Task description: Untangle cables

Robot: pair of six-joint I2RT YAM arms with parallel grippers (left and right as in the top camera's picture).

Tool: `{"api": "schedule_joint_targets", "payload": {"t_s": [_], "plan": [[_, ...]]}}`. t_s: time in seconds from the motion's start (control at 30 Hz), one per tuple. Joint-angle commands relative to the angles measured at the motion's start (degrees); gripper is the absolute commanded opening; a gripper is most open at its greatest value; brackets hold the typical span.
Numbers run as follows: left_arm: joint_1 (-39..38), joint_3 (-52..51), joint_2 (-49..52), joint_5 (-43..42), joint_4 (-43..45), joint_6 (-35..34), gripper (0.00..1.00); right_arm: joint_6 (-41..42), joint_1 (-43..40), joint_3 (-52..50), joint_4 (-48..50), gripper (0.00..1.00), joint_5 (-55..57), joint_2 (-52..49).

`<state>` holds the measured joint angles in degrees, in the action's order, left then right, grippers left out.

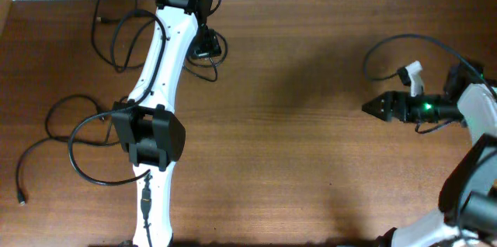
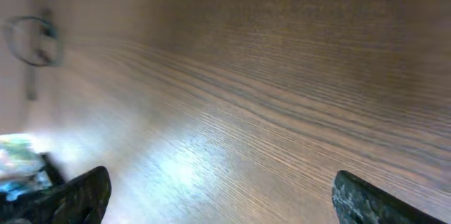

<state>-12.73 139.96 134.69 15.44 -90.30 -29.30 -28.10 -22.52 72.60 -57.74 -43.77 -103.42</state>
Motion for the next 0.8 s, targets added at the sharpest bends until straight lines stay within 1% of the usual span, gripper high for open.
{"api": "schedule_joint_targets", "payload": {"t_s": [0.0,0.07,0.17,0.3,0.77], "plan": [[0.0,-0.3,0.2,0.2,-0.3,2.6,0.99,8.8,4.0,2.1,0.3,0.99,12.3,6.4],[0.0,-0.3,0.2,0.2,-0.3,2.6,0.99,11.3,6.1,2.1,0.3,0.99,16.5,8.5],[0.0,-0.3,0.2,0.2,-0.3,2.6,0.99,11.7,9.2,2.1,0.3,0.99,20.6,10.5],[0.0,-0.3,0.2,0.2,-0.3,2.6,0.99,11.7,12.0,1.9,0.8,0.99,20.9,10.0],[0.0,-0.3,0.2,0.2,-0.3,2.6,0.99,11.7,12.1,1.9,1.2,0.99,22.0,10.0]]}}
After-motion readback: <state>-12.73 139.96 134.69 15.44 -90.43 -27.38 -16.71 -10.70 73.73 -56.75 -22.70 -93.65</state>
